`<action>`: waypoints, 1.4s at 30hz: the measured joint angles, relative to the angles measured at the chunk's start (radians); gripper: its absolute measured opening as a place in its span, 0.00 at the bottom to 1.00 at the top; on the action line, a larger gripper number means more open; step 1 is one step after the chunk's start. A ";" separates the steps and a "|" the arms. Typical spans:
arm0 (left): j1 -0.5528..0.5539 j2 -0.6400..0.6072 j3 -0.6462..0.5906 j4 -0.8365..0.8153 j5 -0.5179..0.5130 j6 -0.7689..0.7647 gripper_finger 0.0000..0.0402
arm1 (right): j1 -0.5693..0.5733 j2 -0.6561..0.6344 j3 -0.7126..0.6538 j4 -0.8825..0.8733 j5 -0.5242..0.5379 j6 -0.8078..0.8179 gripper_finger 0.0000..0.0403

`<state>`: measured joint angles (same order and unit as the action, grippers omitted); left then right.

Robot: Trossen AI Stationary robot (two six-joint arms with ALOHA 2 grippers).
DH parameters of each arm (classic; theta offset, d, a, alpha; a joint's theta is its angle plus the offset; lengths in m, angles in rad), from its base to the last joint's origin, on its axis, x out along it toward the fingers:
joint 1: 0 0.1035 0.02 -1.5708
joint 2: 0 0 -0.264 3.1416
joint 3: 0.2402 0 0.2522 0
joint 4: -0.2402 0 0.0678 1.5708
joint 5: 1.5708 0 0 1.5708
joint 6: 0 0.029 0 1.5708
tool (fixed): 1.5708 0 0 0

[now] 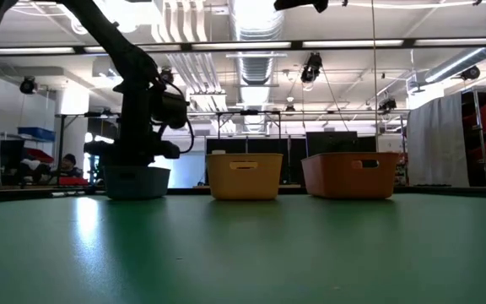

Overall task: Sort batteries
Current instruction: Put the black battery into the blue bin

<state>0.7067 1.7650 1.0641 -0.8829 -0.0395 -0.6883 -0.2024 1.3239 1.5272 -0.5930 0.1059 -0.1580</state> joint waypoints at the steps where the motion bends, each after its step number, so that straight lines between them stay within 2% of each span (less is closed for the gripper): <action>1: 0.000 0.000 0.000 0.000 0.000 0.000 0.11 | -0.001 0.000 0.000 0.002 0.000 0.000 0.03; 10: -0.010 -0.042 0.000 0.001 -0.027 0.014 0.27 | -0.002 -0.011 0.000 0.031 0.001 -0.025 0.03; 16: -0.094 -0.216 0.037 0.008 -0.080 0.013 0.36 | -0.002 -0.037 0.000 0.053 0.002 -0.070 0.03; 21: -0.283 -0.415 0.061 0.005 -0.154 0.009 0.39 | 0.005 -0.036 -0.002 0.059 -0.008 -0.088 0.03; 25: -0.475 -0.535 0.055 -0.027 -0.211 -0.110 0.39 | 0.006 -0.032 -0.016 0.053 -0.010 -0.090 0.03; 29: -0.693 -0.604 0.054 -0.037 -0.258 -0.187 0.39 | 0.005 -0.034 -0.037 0.051 -0.009 -0.132 0.03; 33: -0.891 -0.632 0.053 -0.084 -0.257 -0.341 0.38 | 0.012 -0.051 -0.040 0.038 -0.009 -0.094 0.03; 37: -1.047 -0.600 0.050 -0.253 -0.259 -0.657 0.39 | 0.020 -0.062 -0.047 0.022 -0.037 -0.007 0.03; 42: -1.135 -0.527 0.011 -0.326 -0.160 -0.886 0.46 | 0.061 -0.065 -0.074 -0.011 -0.087 0.017 0.03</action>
<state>-0.4282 1.2384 1.0751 -1.2088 -0.1997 -1.5740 -0.1416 1.2587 1.4528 -0.6042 0.0184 -0.1408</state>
